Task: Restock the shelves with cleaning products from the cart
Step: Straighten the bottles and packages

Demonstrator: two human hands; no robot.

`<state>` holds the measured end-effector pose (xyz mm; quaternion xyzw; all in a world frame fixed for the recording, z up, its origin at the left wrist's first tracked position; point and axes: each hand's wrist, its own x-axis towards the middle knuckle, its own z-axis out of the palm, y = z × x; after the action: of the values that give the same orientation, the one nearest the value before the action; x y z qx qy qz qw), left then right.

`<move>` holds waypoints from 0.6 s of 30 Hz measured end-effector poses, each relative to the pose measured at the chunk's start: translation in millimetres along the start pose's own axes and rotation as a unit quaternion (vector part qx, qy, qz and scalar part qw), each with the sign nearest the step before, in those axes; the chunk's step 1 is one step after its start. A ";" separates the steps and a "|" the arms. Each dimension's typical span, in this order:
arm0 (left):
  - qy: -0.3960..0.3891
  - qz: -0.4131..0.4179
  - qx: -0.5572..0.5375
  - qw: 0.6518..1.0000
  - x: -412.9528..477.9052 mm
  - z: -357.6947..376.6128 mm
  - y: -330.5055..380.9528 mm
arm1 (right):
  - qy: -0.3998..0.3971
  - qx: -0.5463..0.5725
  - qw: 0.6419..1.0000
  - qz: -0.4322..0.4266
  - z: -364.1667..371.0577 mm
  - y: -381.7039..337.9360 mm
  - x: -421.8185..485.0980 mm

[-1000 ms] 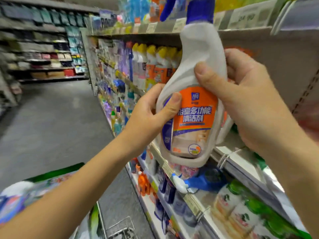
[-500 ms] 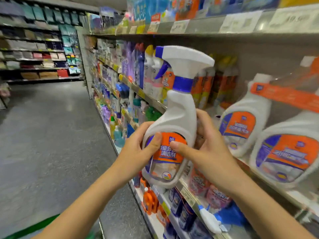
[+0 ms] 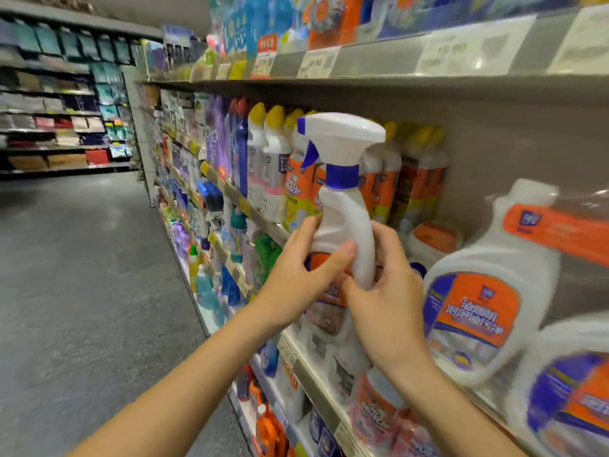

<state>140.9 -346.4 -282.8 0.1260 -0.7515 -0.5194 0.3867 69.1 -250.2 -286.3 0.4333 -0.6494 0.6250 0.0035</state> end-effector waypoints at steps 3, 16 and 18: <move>-0.014 0.019 0.004 1.000 28.6 7.7 2.7 | 0.044 -0.011 0.999 -0.003 2.1 9.2 18.5; -0.028 0.043 -0.021 0.998 96.2 24.0 -11.9 | 0.108 -0.055 0.993 0.003 11.4 27.9 65.0; -0.041 0.043 -0.012 0.998 100.7 28.0 -20.6 | 0.119 -0.060 0.991 0.023 13.5 34.0 65.9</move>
<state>49.2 -395.6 -260.1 0.0681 -0.7653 -0.5158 0.3791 15.9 -303.4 -280.7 0.3401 -0.6905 0.6317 0.0924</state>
